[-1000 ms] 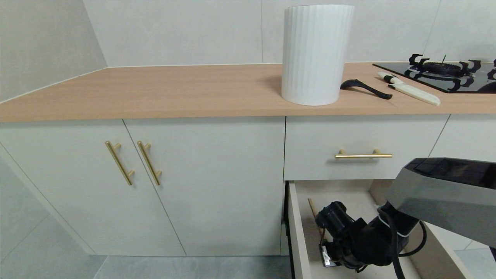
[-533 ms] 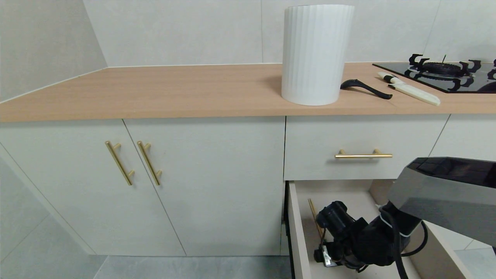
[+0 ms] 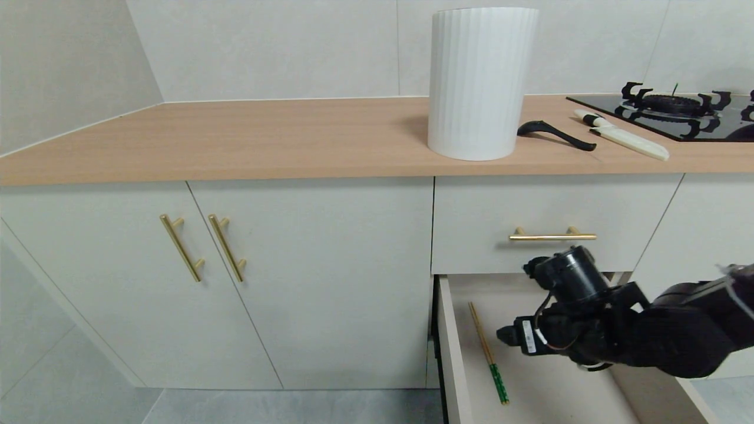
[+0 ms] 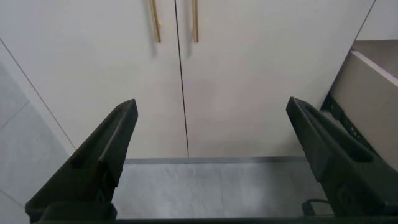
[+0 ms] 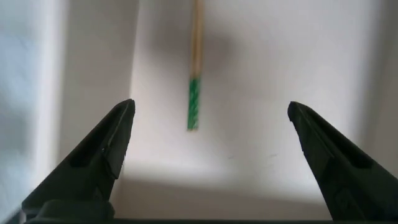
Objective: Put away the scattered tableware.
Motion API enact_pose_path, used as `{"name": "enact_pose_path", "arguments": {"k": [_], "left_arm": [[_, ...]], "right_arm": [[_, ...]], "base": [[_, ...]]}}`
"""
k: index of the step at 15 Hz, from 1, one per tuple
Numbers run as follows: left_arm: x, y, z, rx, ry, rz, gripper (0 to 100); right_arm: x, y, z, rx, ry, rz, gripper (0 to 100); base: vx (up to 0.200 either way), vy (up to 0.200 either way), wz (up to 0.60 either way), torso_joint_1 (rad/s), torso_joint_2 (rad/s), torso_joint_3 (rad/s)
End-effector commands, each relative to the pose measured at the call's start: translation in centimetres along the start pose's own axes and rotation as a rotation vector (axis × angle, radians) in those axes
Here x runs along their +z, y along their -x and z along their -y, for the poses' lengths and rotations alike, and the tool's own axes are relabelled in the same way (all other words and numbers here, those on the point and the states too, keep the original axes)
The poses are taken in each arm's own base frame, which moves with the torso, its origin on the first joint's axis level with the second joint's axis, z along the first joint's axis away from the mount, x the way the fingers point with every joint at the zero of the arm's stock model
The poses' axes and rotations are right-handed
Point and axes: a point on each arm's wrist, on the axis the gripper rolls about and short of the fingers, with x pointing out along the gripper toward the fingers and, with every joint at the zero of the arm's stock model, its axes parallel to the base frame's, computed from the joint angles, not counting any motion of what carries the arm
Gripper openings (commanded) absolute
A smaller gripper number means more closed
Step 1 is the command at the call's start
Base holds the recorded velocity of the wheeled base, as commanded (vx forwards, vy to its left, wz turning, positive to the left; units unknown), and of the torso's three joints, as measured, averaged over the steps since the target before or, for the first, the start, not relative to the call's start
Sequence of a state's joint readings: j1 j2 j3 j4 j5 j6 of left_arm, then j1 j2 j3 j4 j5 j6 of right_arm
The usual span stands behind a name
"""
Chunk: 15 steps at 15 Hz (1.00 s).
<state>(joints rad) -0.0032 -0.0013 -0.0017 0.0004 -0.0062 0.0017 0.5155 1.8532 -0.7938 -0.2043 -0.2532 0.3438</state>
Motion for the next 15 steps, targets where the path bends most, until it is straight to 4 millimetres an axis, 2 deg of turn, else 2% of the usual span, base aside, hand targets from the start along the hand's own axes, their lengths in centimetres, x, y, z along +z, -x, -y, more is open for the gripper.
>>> {"name": "enact_pose_path", "arguments": {"k": [1,4,6,11,15], "left_arm": [[0.0,0.0,0.0,0.0,0.0,-0.001,100],[0.0,0.0,0.0,0.0,0.0,-0.001,100],[0.0,0.0,0.0,0.0,0.0,-0.003,100],[0.0,0.0,0.0,0.0,0.0,-0.001,100],[0.0,0.0,0.0,0.0,0.0,-0.001,100]], "right_arm": [[2.7,5.4,2.8,0.0,-0.05,0.179,100],[3.8,8.9,5.4,-0.04,-0.031,0.3,100],[4.0,10.1,5.9,-0.046,-0.027,0.339,100],[4.0,10.4,5.9,-0.045,-0.022,0.348,100],[4.0,10.4,6.0,-0.048,-0.023,0.348,100]], "base": [[0.0,0.0,0.0,0.0,0.0,0.0],[0.0,0.0,0.0,0.0,0.0,0.0],[0.0,0.0,0.0,0.0,0.0,0.0],[0.0,0.0,0.0,0.002,-0.01,-0.006],[0.0,0.0,0.0,0.077,-0.24,-0.255]]}}
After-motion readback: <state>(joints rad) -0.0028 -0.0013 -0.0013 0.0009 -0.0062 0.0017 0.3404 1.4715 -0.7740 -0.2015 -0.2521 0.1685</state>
